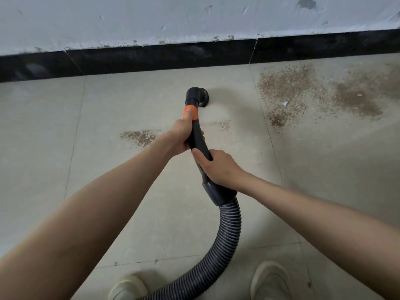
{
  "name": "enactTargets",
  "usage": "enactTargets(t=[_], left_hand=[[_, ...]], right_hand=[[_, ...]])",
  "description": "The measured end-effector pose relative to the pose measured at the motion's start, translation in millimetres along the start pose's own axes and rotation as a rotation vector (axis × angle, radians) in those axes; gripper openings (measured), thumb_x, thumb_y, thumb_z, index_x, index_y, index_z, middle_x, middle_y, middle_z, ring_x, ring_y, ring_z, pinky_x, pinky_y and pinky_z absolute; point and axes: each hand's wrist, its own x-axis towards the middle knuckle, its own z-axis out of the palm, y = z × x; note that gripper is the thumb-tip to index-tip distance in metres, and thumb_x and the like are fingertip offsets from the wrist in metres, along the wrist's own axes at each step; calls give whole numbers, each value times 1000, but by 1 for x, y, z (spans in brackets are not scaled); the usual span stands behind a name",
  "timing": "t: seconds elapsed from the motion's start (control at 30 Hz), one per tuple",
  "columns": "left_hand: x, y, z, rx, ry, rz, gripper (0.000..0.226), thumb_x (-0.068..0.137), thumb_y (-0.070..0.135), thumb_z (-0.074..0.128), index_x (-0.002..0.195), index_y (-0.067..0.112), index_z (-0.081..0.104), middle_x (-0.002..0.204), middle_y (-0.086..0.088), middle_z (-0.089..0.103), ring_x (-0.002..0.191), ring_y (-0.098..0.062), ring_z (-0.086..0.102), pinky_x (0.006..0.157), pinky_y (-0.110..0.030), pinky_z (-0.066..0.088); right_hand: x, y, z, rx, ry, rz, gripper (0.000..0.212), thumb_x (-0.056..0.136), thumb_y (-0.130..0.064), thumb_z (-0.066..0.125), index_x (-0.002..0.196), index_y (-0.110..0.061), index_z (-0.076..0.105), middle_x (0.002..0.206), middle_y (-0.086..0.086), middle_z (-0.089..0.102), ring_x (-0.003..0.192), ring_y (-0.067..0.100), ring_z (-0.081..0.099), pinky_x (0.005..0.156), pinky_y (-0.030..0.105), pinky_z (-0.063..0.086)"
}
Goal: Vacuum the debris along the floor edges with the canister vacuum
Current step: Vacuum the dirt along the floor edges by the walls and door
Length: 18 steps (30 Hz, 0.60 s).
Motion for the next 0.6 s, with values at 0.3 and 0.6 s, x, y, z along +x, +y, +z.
enactTargets(t=[0.3, 0.6], left_hand=[[-8, 6, -110, -151, 308, 68, 42, 97, 46, 41, 95, 5, 47, 75, -6, 51, 64, -17, 52, 57, -28, 46], [-47, -45, -190, -345, 434, 54, 40, 95, 44, 47, 102, 5, 45, 74, -7, 51, 63, -19, 53, 61, -33, 48]], right_hand=[[44, -77, 59, -35, -225, -105, 50, 96, -57, 40, 71, -15, 49, 84, 14, 70, 88, 30, 68, 88, 39, 53], [21, -105, 123, -173, -378, -187, 53, 95, -61, 41, 76, -12, 52, 83, 10, 66, 80, 28, 66, 74, 34, 51]])
